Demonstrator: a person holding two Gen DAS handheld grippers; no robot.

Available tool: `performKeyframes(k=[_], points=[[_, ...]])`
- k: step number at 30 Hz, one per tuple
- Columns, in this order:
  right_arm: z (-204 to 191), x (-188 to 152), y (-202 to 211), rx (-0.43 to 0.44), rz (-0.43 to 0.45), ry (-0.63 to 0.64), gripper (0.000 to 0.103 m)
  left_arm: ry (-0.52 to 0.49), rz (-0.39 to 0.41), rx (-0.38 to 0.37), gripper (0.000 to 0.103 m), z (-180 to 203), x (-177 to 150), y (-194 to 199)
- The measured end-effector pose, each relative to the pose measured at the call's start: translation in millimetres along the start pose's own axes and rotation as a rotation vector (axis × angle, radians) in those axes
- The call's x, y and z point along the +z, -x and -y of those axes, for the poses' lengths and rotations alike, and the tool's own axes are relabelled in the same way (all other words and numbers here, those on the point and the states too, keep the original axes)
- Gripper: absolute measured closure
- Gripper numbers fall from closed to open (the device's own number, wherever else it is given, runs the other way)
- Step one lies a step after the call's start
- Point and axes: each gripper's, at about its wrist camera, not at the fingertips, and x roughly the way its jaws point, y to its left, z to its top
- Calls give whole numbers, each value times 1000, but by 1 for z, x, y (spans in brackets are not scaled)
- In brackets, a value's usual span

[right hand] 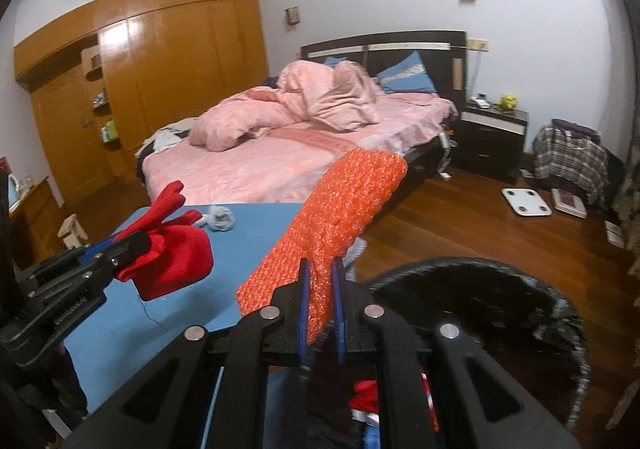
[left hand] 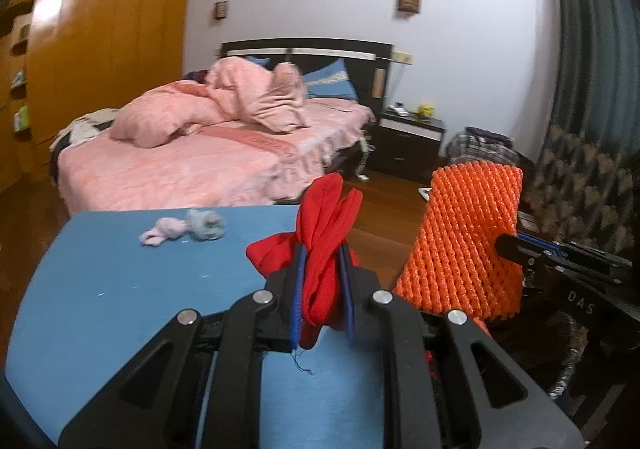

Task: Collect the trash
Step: 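Carry the red cloth and orange pad over the bin and open both tools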

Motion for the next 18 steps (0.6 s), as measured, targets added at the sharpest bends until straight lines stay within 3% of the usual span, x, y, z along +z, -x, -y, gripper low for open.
performKeyframes(k=[18], points=[[104,-41,30,-208,-65,-76,92,-94,-78,-268,88,116,-15,-56]])
